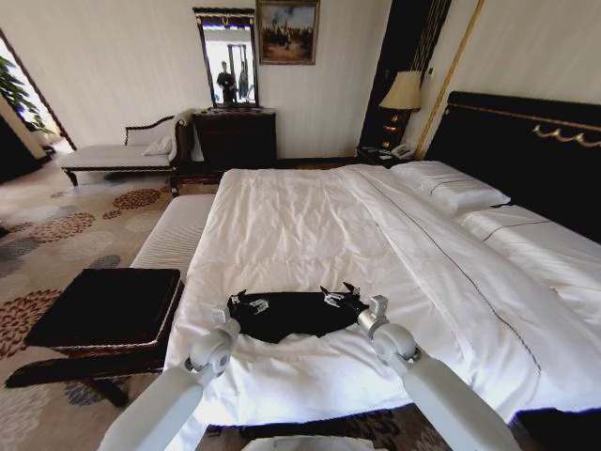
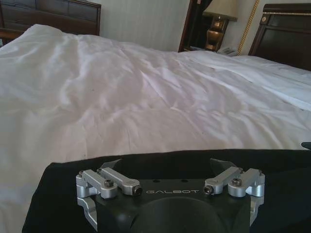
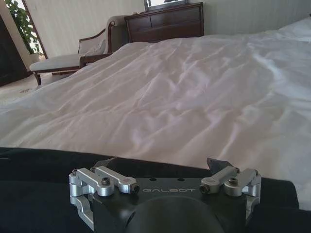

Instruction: Fold the clothes on the bed and place them into the basket.

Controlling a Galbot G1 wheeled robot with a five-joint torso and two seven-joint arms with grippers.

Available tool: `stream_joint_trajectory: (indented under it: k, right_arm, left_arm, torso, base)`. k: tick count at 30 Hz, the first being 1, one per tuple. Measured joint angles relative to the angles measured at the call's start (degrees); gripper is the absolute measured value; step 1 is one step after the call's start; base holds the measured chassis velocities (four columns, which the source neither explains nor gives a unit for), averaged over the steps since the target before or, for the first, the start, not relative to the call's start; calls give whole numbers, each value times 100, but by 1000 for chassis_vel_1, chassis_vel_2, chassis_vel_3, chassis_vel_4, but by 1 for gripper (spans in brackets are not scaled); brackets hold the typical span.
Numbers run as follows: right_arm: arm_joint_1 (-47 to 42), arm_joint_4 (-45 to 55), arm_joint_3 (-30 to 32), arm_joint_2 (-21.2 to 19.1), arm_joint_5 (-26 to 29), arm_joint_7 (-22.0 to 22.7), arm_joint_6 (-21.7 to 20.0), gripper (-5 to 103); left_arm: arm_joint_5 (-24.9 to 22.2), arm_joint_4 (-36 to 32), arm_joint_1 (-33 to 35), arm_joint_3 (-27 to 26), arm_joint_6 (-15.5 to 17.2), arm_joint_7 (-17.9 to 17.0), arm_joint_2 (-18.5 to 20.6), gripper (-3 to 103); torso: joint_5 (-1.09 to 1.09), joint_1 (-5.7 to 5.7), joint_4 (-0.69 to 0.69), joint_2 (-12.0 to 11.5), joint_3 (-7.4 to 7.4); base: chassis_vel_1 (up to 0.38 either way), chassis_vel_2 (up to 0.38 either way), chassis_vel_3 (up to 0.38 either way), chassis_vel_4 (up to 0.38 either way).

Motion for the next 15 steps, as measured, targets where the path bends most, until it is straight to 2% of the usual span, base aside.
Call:
stream_joint_trajectory:
  k: [5,15]
  right_arm:
    - [-370,127,-112,-101,-245,-49,-18,100]
    - [-1625,849,83,-333,-767,-85,87,100]
  left_arm:
    - [156,-149,305,-16,-59,24,113,100]
    - [322,-732,1389,-510,-188,96,459,100]
  torso:
    - [0,0,-2,0,0]
    - [0,-2,-2,1,-2]
  base:
    - [0,0,0,0]
    - [0,0,0,0]
